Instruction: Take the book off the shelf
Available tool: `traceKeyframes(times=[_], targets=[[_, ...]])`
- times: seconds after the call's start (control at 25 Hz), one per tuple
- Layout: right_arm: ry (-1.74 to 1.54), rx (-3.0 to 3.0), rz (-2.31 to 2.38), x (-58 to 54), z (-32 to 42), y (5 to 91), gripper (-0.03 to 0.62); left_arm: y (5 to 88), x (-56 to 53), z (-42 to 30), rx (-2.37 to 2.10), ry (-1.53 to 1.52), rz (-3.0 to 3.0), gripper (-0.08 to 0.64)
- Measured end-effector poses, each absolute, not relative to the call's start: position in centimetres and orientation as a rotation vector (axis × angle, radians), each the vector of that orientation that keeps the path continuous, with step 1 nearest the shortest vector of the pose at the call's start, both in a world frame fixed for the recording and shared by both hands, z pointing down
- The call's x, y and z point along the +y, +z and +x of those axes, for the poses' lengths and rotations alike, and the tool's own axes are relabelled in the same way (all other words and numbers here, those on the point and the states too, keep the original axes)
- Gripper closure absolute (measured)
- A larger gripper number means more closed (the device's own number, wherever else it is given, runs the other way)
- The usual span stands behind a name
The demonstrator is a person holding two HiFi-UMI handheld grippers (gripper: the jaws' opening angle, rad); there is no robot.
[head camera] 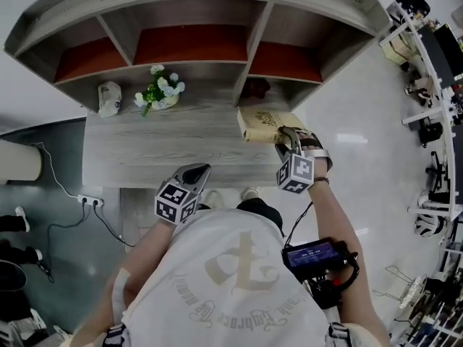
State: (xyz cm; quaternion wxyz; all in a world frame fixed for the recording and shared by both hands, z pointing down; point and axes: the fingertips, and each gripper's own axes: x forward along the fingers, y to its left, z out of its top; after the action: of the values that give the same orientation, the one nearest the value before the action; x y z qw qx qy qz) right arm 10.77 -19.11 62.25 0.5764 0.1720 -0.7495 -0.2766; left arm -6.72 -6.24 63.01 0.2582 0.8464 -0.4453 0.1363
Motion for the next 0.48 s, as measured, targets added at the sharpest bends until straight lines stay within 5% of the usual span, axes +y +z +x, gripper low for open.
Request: traceKeyframes(times=[0.48], targets=[[-0.383, -1.724, 0.116, -19.4, 7.9, 66.9, 0.391, 63.5, -6.2, -10.1, -1.319, 0.339, 2.204, 0.546]])
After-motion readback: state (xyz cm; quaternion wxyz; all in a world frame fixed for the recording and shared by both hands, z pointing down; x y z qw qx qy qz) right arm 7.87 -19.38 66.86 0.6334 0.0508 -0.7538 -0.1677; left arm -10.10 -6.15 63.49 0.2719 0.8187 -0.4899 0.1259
